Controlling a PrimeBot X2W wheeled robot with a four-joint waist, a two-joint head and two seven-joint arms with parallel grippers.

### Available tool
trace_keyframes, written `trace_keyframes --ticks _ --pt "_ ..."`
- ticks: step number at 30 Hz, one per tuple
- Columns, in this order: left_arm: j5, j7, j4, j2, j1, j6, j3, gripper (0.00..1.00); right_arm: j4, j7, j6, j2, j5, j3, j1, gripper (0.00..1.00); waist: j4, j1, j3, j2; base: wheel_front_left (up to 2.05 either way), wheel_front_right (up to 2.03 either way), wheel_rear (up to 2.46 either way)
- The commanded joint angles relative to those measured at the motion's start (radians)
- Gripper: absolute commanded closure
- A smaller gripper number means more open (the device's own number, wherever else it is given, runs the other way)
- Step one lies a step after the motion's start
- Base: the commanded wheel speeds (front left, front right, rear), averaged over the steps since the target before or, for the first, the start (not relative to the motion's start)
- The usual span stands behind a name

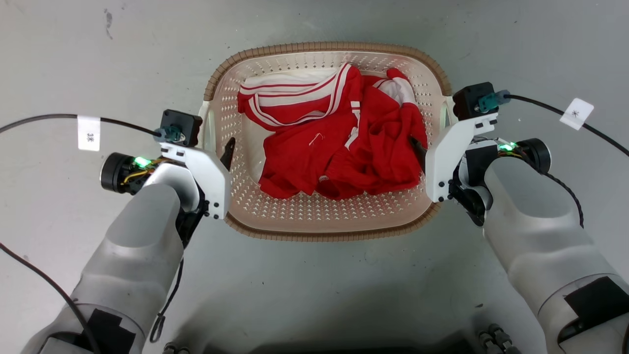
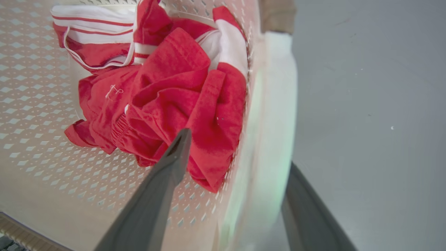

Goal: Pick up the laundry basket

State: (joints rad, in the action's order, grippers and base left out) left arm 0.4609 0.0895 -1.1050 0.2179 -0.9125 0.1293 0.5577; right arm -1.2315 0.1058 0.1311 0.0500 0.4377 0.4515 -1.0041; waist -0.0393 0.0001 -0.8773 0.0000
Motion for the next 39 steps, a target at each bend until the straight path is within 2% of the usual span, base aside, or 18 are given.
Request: trace_keyframes --ticks 1,16,17,18,19,25,32,35,39 --pt "0.013 -0.007 -0.004 0.008 -0.017 0.002 0.016 0.0 -0.009 0.007 -0.001 0.0 -0.004 0.009 -0.021 0.0 0.0 -0.0001 -0.006 0.0 0.0 0.0 0.0" --pt "0.106 -0.005 -0.026 0.023 -0.055 0.002 0.124 0.0 -0.043 0.009 -0.001 0.0 0.015 0.019 -0.055 0.0 0.012 -0.0001 -0.028 0.0 0.0 0.0 0.0" --pt "0.115 -0.009 -0.027 0.02 -0.053 0.002 0.13 0.12 -0.044 0.008 -0.001 0.0 0.017 0.019 -0.055 0.0 0.013 -0.0001 -0.028 0.0 0.0 0.0 0.0" --pt "0.122 -0.009 -0.026 0.019 -0.055 0.002 0.136 0.58 -0.045 0.015 -0.001 0.0 0.014 0.026 -0.055 0.56 0.014 -0.0001 -0.028 0.0 0.0 0.0 0.0" --pt "0.129 -0.01 -0.024 0.018 -0.055 0.002 0.142 1.0 -0.045 0.014 -0.001 0.0 0.011 0.031 -0.053 1.0 0.014 -0.0001 -0.028 0.0 0.0 0.0 0.0" --pt "0.165 -0.003 -0.023 0.024 -0.058 0.0 0.184 1.0 -0.047 -0.009 0.001 0.0 -0.006 0.045 -0.058 1.0 0.014 -0.0001 -0.027 0.0 0.0 0.0 0.0" --pt "0.208 -0.011 -0.01 0.033 -0.04 0.001 0.243 1.0 -0.051 0.02 0.001 0.0 -0.002 0.054 -0.027 1.0 0.008 -0.0001 0.009 0.0 0.0 0.0 0.0" --pt "0.232 -0.024 0.003 0.038 -0.028 0.001 0.275 1.0 -0.055 0.051 0.001 0.0 -0.021 0.051 -0.015 1.0 0.004 -0.0001 0.049 0.0 0.0 0.0 0.0" --pt "0.284 -0.12 0.06 0.054 0.017 0.003 0.381 1.0 -0.054 0.149 0.001 -0.002 -0.054 0.056 0.012 1.0 0.002 -0.0001 0.153 0.0 0.0 0.0 0.0"
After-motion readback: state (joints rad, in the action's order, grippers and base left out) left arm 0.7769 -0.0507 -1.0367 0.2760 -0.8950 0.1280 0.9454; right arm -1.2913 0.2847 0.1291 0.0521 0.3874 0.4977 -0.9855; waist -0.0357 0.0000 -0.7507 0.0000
